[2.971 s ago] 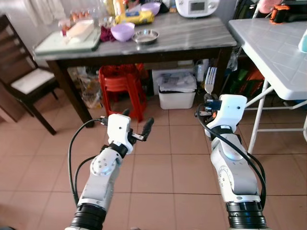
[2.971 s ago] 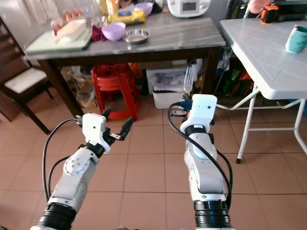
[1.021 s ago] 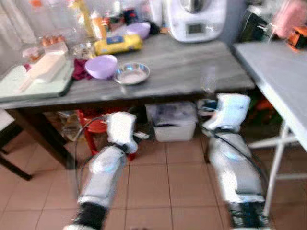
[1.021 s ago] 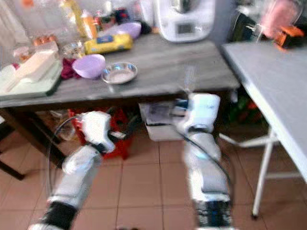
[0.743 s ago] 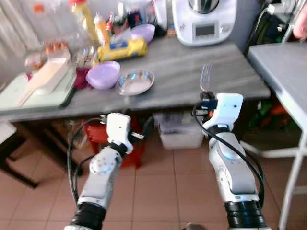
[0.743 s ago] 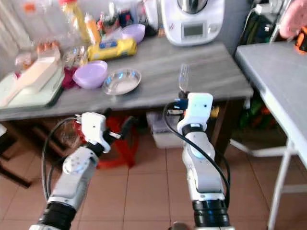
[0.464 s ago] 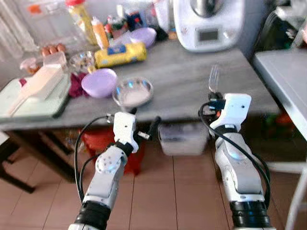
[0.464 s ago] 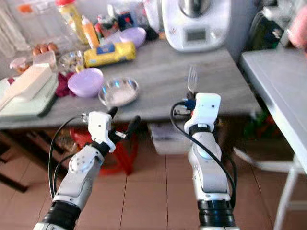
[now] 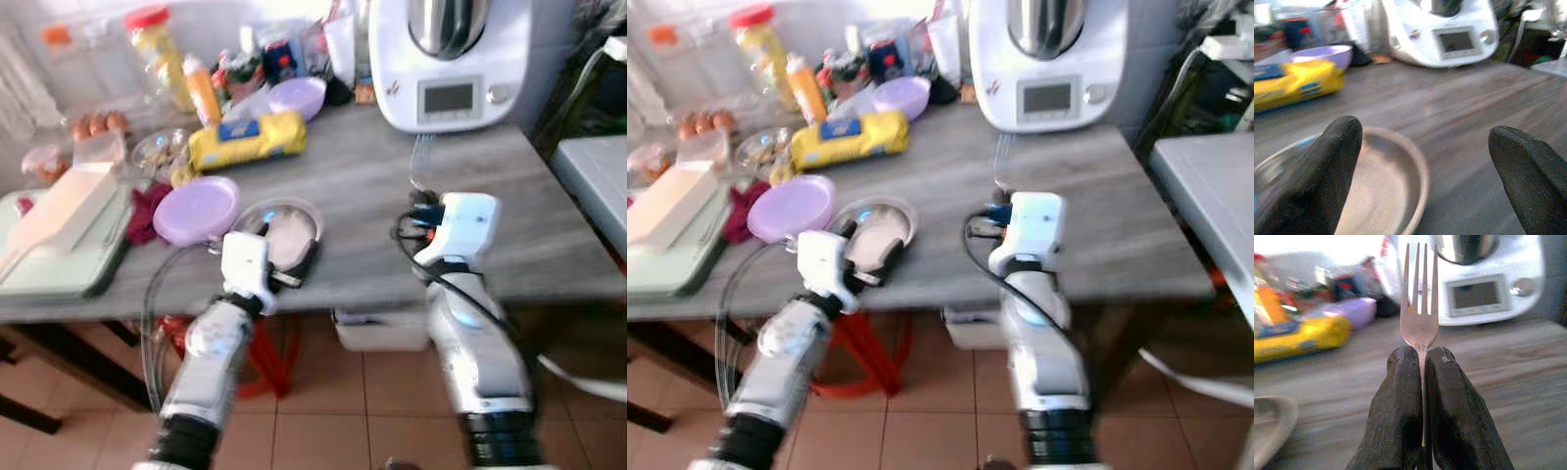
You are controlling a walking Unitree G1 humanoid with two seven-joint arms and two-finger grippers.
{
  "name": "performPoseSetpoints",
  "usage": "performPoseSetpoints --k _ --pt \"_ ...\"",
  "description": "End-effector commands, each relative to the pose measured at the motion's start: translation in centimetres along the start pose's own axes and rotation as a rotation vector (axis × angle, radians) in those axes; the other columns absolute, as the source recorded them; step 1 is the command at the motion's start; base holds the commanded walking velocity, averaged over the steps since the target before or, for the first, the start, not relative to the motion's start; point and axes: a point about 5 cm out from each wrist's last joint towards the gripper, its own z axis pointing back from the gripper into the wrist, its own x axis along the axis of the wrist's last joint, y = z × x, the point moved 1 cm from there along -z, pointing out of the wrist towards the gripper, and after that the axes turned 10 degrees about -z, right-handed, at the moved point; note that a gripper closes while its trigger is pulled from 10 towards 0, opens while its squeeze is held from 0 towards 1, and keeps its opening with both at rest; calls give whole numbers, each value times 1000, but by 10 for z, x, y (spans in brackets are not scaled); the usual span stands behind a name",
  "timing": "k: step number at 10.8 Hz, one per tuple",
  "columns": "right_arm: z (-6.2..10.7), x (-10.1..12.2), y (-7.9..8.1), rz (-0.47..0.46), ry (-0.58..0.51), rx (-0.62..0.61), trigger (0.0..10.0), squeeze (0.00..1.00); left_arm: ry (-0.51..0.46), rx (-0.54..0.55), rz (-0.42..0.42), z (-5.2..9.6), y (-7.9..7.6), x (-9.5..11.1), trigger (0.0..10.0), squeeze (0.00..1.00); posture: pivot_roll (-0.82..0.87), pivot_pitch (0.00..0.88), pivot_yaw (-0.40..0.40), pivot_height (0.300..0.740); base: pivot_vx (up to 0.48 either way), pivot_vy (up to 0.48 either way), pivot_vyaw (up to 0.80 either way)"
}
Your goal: Setting the table
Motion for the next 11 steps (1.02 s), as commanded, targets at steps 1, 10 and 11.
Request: performPoseSetpoints --k 1,10,11 --pt "-1 3 11 -17 -15 31 10000 0 -18 17 -36 5 12 5 10000 0 -70 64 118 740 0 0 0" --pt "-3 -15 18 -136 101 -17 10000 0 7 -270 -95 60 20 21 10000 0 -57 109 122 740 0 0 0" --pt "-5 -17 20 -131 112 -17 10000 0 13 -284 -90 62 20 22 10000 0 -55 111 120 740 0 0 0"
